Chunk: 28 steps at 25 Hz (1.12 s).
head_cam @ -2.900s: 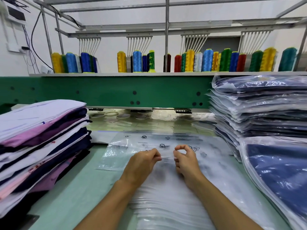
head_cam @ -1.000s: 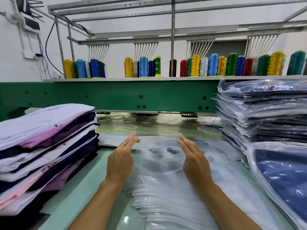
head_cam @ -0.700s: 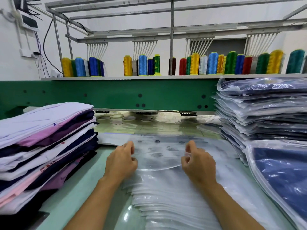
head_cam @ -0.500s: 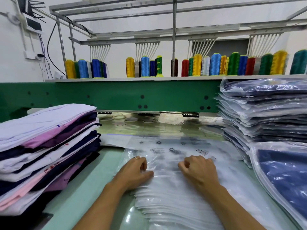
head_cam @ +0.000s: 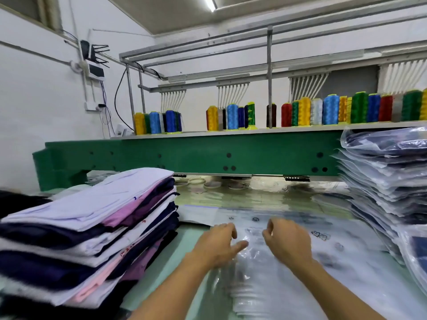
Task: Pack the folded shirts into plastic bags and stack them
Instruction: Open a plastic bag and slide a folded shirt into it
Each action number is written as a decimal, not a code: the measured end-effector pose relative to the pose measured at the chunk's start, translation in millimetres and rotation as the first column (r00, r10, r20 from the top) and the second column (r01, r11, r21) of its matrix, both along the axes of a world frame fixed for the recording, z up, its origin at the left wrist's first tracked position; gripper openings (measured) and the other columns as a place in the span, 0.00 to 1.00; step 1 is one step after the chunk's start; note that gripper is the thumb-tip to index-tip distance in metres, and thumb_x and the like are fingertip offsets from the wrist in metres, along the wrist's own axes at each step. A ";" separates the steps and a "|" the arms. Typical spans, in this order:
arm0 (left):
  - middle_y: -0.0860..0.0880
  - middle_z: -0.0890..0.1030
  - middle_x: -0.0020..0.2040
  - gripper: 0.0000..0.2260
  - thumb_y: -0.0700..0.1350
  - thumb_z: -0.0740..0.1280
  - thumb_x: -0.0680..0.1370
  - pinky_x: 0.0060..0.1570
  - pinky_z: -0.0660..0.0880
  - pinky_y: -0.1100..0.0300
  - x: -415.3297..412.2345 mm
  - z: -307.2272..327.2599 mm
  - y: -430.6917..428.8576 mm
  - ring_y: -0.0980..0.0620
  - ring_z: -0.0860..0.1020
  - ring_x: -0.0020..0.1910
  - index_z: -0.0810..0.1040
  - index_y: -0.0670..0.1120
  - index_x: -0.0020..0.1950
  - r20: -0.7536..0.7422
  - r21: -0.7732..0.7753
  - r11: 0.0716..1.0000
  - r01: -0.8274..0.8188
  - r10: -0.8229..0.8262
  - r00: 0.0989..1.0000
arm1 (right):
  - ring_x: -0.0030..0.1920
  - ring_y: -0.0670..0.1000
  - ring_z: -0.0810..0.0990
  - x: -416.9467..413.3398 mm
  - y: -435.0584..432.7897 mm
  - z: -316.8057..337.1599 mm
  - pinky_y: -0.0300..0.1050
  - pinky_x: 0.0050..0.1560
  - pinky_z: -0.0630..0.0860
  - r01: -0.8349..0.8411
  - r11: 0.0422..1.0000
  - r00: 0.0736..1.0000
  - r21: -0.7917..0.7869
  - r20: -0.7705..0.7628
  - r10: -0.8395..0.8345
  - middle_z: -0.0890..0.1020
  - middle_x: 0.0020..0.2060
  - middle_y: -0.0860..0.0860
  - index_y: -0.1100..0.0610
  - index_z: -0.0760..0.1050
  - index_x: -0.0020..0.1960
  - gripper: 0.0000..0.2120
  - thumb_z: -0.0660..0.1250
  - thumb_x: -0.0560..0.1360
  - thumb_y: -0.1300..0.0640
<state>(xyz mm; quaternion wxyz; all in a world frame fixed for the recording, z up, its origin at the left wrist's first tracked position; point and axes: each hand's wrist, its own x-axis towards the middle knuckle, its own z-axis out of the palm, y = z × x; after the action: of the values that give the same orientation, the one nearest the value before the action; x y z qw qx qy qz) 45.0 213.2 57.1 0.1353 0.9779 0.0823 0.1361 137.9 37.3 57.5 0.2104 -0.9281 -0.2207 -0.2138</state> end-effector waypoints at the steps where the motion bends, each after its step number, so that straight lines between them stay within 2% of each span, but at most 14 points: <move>1: 0.52 0.79 0.57 0.18 0.63 0.63 0.79 0.56 0.75 0.50 -5.2 15.5 8.7 0.49 0.76 0.56 0.73 0.51 0.58 0.047 0.052 0.998 -0.032 0.030 0.998 | 0.40 0.51 0.79 -4.4 17.1 11.0 0.46 0.42 0.75 -0.038 0.998 0.999 0.046 -0.021 0.039 0.80 0.36 0.46 0.50 0.74 0.43 0.08 0.62 0.77 0.48; 4: 0.49 0.79 0.58 0.10 0.50 0.63 0.80 0.54 0.74 0.51 -25.8 65.4 44.8 0.45 0.76 0.58 0.71 0.49 0.59 0.227 0.207 0.956 -0.209 0.161 0.960 | 0.43 0.53 0.80 -21.7 72.8 43.0 0.47 0.43 0.77 -0.181 0.961 0.971 0.209 -0.119 0.209 0.81 0.39 0.46 0.50 0.74 0.43 0.06 0.62 0.76 0.50; 7: 0.46 0.77 0.61 0.14 0.44 0.62 0.76 0.56 0.70 0.49 -58.5 113.7 90.5 0.42 0.73 0.62 0.70 0.47 0.62 0.249 0.337 0.836 -0.433 0.364 0.897 | 0.44 0.53 0.81 -46.2 126.7 71.7 0.47 0.45 0.78 -0.327 0.865 0.888 0.380 -0.190 0.419 0.83 0.38 0.47 0.50 0.77 0.44 0.04 0.63 0.74 0.53; 10: 0.45 0.77 0.64 0.17 0.48 0.64 0.77 0.55 0.71 0.50 -101.5 148.4 144.8 0.41 0.74 0.63 0.71 0.46 0.64 0.026 0.381 0.746 -0.546 0.582 0.813 | 0.41 0.54 0.83 -76.8 173.0 90.2 0.51 0.48 0.81 -0.438 0.706 0.748 0.557 -0.209 0.630 0.84 0.34 0.49 0.53 0.78 0.42 0.04 0.64 0.73 0.58; 12: 0.44 0.80 0.63 0.17 0.51 0.68 0.75 0.56 0.76 0.51 -128.1 159.4 171.1 0.42 0.78 0.59 0.76 0.44 0.60 -0.193 0.366 0.781 -0.506 0.596 0.780 | 0.38 0.53 0.83 -95.0 196.5 94.7 0.53 0.47 0.81 -0.484 0.641 0.670 0.596 -0.218 0.709 0.85 0.34 0.50 0.53 0.78 0.42 0.05 0.63 0.72 0.60; 14: 0.45 0.81 0.60 0.20 0.54 0.72 0.72 0.57 0.78 0.49 -148.1 163.3 182.4 0.42 0.79 0.57 0.78 0.43 0.59 -0.298 0.346 0.826 -0.444 0.546 0.783 | 0.41 0.53 0.84 -109.2 215.8 95.6 0.54 0.50 0.81 -0.493 0.579 0.591 0.649 -0.238 0.770 0.86 0.38 0.52 0.54 0.78 0.43 0.06 0.63 0.72 0.62; 16: 0.43 0.82 0.51 0.15 0.50 0.71 0.71 0.52 0.79 0.49 -159.5 164.0 181.6 0.42 0.80 0.51 0.80 0.41 0.52 -0.232 0.398 0.822 -0.407 0.520 0.822 | 0.43 0.53 0.84 -119.8 230.5 95.3 0.53 0.52 0.81 -0.465 0.528 0.537 0.711 -0.248 0.806 0.86 0.42 0.55 0.55 0.79 0.46 0.08 0.63 0.74 0.64; 18: 0.41 0.78 0.39 0.09 0.46 0.69 0.72 0.45 0.79 0.48 -169.6 171.0 179.5 0.39 0.81 0.45 0.74 0.42 0.37 -0.014 0.426 0.775 -0.466 0.521 0.853 | 0.39 0.50 0.82 -128.7 240.5 97.0 0.46 0.45 0.81 -0.433 0.481 0.478 0.762 -0.257 0.840 0.85 0.43 0.56 0.57 0.79 0.48 0.10 0.60 0.76 0.66; 20: 0.44 0.77 0.38 0.04 0.42 0.69 0.72 0.43 0.78 0.49 -177.8 187.3 176.6 0.38 0.81 0.45 0.77 0.45 0.38 0.218 0.385 0.724 -0.573 0.532 0.818 | 0.37 0.51 0.80 -137.9 247.4 103.2 0.41 0.40 0.80 -0.412 0.444 0.418 0.796 -0.267 0.868 0.82 0.41 0.57 0.62 0.79 0.51 0.09 0.60 0.78 0.65; 22: 0.46 0.82 0.44 0.06 0.42 0.69 0.72 0.41 0.75 0.54 -178.2 208.5 165.6 0.41 0.81 0.45 0.84 0.49 0.45 0.393 0.324 0.703 -0.633 0.509 0.766 | 0.38 0.54 0.81 -147.3 251.5 115.4 0.43 0.42 0.80 -0.306 0.387 0.337 0.870 -0.281 0.899 0.82 0.42 0.59 0.67 0.78 0.55 0.13 0.63 0.81 0.57; 24: 0.52 0.83 0.40 0.05 0.50 0.70 0.71 0.38 0.72 0.59 -169.9 220.0 143.5 0.48 0.80 0.40 0.86 0.53 0.43 0.496 0.274 0.756 -0.594 0.419 0.761 | 0.41 0.57 0.84 -149.4 252.0 127.1 0.52 0.49 0.82 -0.095 0.328 0.187 0.940 -0.307 0.933 0.85 0.45 0.59 0.63 0.79 0.55 0.23 0.63 0.80 0.42; 26: 0.55 0.82 0.33 0.09 0.57 0.69 0.68 0.31 0.72 0.61 -159.9 217.0 117.7 0.52 0.81 0.35 0.86 0.54 0.38 0.386 0.173 0.894 -0.414 0.325 0.863 | 0.44 0.59 0.84 -145.8 247.3 134.0 0.55 0.50 0.81 0.125 0.255 -0.026 0.959 -0.254 0.967 0.86 0.44 0.57 0.59 0.81 0.53 0.29 0.61 0.78 0.33; 27: 0.54 0.83 0.32 0.10 0.57 0.68 0.67 0.29 0.76 0.59 -155.1 210.6 109.5 0.52 0.82 0.35 0.86 0.53 0.38 0.263 0.060 0.954 -0.294 0.269 0.927 | 0.44 0.57 0.83 -141.8 245.8 131.0 0.51 0.48 0.81 0.183 0.242 -0.054 0.953 -0.236 0.970 0.86 0.43 0.56 0.59 0.81 0.52 0.27 0.61 0.79 0.35; 28: 0.54 0.84 0.33 0.11 0.55 0.67 0.69 0.32 0.80 0.57 -152.9 201.8 107.7 0.53 0.84 0.36 0.86 0.51 0.39 0.148 -0.042 0.971 -0.234 0.237 0.960 | 0.43 0.56 0.82 -138.8 243.3 126.9 0.46 0.43 0.78 0.177 0.265 -0.011 0.948 -0.267 0.964 0.84 0.40 0.55 0.60 0.79 0.49 0.20 0.62 0.81 0.43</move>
<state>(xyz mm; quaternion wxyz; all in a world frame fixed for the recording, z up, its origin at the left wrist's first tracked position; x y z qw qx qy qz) -107.9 320.9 258.9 0.1358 0.9463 0.1892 0.2243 -0.9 280.6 184.4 0.7627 -0.4279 -0.2382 0.4225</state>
